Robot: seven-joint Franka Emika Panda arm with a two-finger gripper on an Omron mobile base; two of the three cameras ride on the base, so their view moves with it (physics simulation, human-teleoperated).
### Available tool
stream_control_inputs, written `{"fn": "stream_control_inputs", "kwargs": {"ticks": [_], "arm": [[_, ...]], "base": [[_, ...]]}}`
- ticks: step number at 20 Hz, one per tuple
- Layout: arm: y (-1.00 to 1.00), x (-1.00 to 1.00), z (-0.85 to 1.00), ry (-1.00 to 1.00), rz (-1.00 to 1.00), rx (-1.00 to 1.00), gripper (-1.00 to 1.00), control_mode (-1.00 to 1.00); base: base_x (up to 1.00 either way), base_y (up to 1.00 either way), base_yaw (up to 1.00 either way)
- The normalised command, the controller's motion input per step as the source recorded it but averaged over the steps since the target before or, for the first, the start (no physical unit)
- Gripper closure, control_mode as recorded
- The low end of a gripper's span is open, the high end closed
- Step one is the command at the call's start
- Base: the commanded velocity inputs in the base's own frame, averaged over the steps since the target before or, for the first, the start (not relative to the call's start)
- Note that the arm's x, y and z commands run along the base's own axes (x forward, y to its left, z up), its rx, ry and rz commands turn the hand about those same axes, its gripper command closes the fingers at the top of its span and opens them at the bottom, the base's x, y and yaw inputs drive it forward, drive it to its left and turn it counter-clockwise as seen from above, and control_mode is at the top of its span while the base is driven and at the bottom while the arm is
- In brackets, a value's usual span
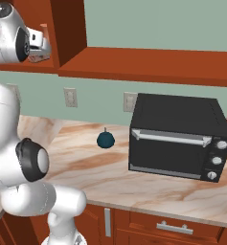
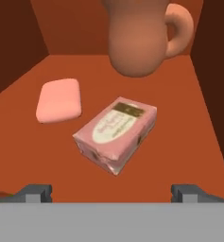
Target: Pick the bar soap and bar soap from the cabinet and place them on the counter.
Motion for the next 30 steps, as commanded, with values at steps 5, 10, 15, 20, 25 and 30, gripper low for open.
{"fn": "stream_control_inputs", "kwargs": {"ticks": [5, 10, 15, 20, 25, 30], "arm": [[0.19, 0.3, -0.05, 0.05, -0.02, -0.01, -1.0, -1.0], [0.08, 0.31, -0.07, 0.05, -0.02, 0.0, -1.0, -1.0], [0.04, 0.33, -0.08, 0.05, -0.02, 0.0, -1.0, -1.0], [0.07, 0.32, -0.1, 0.06, -0.01, 0.0, -1.0, -1.0], [0.09, 0.27, -0.15, 0.08, -0.01, 0.0, -1.0, -1.0], [0.07, 0.17, -0.23, 0.09, 0.0, 0.0, 1.0, -1.0]], "base": [[0.0, 0.0, 0.0], [0.0, 0.0, 0.0], [0.0, 0.0, 0.0], [0.0, 0.0, 0.0], [0.0, 0.0, 0.0], [0.0, 0.0, 0.0]]}}
